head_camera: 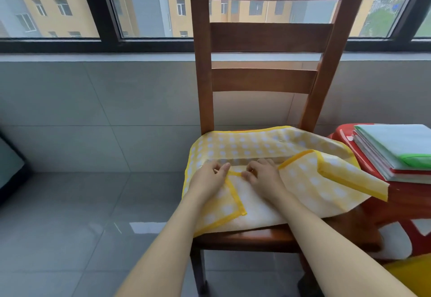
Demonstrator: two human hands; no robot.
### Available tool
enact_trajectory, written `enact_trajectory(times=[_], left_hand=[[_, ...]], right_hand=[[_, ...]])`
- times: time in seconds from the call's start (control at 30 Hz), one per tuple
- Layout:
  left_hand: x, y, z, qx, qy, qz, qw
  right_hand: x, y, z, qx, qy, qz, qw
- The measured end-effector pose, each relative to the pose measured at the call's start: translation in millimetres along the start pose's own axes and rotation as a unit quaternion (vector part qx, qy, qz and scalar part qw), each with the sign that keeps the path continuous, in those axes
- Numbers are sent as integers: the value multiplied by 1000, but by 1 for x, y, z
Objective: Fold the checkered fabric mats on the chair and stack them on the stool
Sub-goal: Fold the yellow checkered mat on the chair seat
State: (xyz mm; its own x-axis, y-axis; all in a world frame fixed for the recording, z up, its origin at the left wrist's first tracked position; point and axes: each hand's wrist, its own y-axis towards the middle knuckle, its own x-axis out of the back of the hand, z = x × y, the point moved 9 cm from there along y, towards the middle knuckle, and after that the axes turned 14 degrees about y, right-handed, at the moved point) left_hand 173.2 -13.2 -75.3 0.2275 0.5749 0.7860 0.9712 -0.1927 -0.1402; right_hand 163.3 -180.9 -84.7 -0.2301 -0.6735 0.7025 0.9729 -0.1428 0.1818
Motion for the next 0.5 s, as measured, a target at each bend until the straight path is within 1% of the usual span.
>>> enact_trajectory(times=[0.07, 0.1, 0.23, 0.3, 0.33, 0.4, 0.43, 0.5], left_hand=[[-6, -10, 3, -19, -38, 60, 997], [-7, -16, 5, -38, -36, 82, 995], [1, -48, 13, -125, 35, 103, 986], [5, -64, 18, -147, 69, 105, 981], [8, -70, 21, -152, 76, 94, 981], [20, -76, 25, -151, 69, 39, 985], [29, -75, 29, -137, 49, -1, 989], [46, -73, 43, -85, -5, -71, 994]], right_hand=[[4, 3, -7, -22, 41, -17, 999], [5, 4, -10, -30, 55, -19, 998], [6, 9, -13, -42, 68, -17, 997], [5, 10, -15, -50, 70, -17, 996], [5, 11, -17, -53, 72, -18, 996], [5, 11, -18, -54, 77, -19, 995], [6, 11, -18, -54, 79, -19, 995], [6, 12, -19, -54, 82, -22, 995]])
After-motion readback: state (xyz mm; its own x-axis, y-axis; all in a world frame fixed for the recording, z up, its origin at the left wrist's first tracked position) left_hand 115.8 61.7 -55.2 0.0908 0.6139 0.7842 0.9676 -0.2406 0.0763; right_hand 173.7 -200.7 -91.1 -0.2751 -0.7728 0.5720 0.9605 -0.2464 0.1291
